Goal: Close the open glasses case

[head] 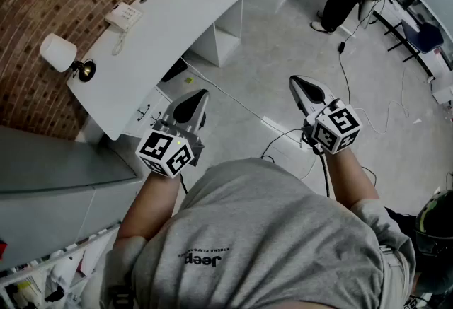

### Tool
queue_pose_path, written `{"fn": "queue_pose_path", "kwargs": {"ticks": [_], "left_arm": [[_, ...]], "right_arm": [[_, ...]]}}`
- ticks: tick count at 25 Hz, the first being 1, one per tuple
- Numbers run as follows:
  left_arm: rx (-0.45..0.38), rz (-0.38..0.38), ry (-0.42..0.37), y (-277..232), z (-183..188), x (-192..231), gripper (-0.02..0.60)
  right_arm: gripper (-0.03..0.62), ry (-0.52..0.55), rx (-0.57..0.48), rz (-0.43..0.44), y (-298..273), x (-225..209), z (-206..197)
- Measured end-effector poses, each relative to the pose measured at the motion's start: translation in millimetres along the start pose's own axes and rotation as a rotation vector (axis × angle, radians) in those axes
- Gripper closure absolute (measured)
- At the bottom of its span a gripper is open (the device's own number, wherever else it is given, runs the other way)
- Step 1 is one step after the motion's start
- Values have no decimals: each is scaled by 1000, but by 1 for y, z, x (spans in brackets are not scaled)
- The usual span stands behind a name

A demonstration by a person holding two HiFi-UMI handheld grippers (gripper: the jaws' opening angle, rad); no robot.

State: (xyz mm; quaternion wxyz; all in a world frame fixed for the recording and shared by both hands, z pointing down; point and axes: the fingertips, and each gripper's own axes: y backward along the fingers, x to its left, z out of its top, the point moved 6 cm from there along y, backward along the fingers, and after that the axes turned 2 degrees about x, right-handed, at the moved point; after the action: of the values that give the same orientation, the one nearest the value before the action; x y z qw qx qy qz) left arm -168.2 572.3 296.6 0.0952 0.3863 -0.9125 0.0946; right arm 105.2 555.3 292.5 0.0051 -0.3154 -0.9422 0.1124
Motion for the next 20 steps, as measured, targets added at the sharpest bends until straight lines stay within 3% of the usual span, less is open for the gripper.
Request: {"fn": "queue_pose_path", "kwargs": {"ticks": [20], "left_arm": [[9,-5,-29,-24,7,-18,584]], "right_arm": [[585,-37,-42,-12,16,-28,12]]}}
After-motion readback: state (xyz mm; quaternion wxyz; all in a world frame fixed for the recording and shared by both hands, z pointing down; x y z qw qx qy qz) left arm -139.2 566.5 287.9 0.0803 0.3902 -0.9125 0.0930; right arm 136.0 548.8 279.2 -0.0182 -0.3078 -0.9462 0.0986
